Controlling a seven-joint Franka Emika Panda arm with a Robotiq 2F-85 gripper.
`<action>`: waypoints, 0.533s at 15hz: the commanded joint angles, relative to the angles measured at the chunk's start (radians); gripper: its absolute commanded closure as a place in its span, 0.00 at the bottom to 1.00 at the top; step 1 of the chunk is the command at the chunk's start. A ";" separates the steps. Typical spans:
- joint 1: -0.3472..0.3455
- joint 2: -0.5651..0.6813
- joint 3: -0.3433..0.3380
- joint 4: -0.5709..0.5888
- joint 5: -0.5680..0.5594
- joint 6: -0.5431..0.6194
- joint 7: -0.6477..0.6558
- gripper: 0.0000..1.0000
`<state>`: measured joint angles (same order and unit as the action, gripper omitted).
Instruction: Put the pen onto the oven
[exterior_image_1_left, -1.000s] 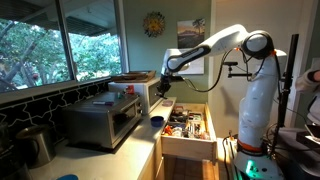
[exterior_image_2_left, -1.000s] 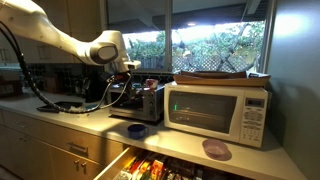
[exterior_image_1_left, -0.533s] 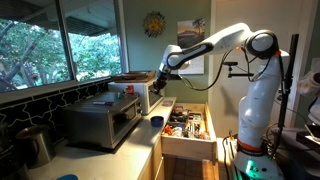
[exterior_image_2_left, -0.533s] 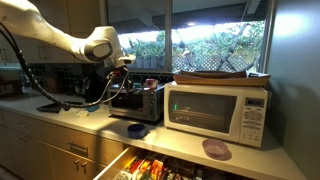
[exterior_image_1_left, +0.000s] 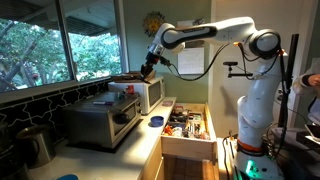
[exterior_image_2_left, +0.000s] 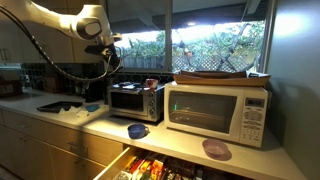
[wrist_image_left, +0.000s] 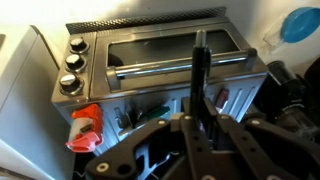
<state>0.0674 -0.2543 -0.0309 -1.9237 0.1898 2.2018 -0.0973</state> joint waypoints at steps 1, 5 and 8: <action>-0.008 0.022 0.006 0.042 0.026 -0.019 -0.020 0.86; -0.006 0.083 0.005 0.120 0.062 -0.017 -0.057 0.96; 0.007 0.206 0.028 0.276 0.011 -0.090 -0.129 0.96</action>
<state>0.0678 -0.1617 -0.0227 -1.7877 0.2415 2.1755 -0.1748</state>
